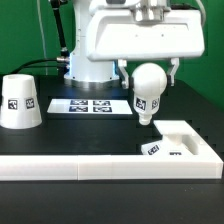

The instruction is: Assemble lamp

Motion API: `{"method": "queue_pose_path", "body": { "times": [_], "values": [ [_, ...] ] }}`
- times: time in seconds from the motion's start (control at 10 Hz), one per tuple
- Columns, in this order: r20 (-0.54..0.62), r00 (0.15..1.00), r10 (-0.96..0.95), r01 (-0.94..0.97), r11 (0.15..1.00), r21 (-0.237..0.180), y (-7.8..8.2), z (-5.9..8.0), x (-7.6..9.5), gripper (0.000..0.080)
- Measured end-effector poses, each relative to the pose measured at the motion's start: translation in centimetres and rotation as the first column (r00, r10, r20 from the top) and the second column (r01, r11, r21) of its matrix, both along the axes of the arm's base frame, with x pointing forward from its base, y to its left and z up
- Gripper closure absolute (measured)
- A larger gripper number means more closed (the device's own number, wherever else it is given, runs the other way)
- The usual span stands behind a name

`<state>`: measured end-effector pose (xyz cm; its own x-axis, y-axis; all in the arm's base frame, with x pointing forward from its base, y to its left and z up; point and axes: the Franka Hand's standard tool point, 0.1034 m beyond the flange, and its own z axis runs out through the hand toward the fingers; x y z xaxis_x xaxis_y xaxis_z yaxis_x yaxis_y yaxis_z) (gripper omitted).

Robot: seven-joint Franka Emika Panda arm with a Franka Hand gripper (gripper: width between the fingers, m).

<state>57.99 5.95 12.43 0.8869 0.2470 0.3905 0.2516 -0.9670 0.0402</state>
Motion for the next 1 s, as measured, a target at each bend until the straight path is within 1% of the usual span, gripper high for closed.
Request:
{"method": "queue_pose_path", "body": {
  "times": [0.1,0.2,0.4,0.5,0.6,0.7,0.8,0.9,1.0],
  "values": [
    [0.092,0.995,0.047,-0.044,0.998,-0.040,-0.6,0.4,0.1,0.0222],
    [0.141,0.989,0.048,-0.041,0.998,-0.052,-1.1,0.9,0.4,0.0222],
    [0.145,0.988,0.046,-0.039,0.998,-0.054,-1.3,0.6,0.2,0.0222],
    [0.146,0.988,0.046,-0.039,0.998,-0.054,-1.2,0.7,0.3,0.0222],
    [0.135,0.990,0.042,-0.036,0.998,-0.044,-0.9,1.2,0.5,0.0222],
    [0.112,0.993,0.035,-0.033,0.999,-0.025,-0.2,2.1,1.3,0.0222],
    [0.121,0.992,0.017,-0.017,1.000,0.000,1.1,3.0,2.1,0.0222],
    [0.114,0.993,0.008,-0.011,1.000,0.024,2.9,3.6,2.8,0.0222],
    [0.102,0.995,0.015,-0.018,0.999,0.033,4.1,4.0,3.4,0.0222]
  ]
}}
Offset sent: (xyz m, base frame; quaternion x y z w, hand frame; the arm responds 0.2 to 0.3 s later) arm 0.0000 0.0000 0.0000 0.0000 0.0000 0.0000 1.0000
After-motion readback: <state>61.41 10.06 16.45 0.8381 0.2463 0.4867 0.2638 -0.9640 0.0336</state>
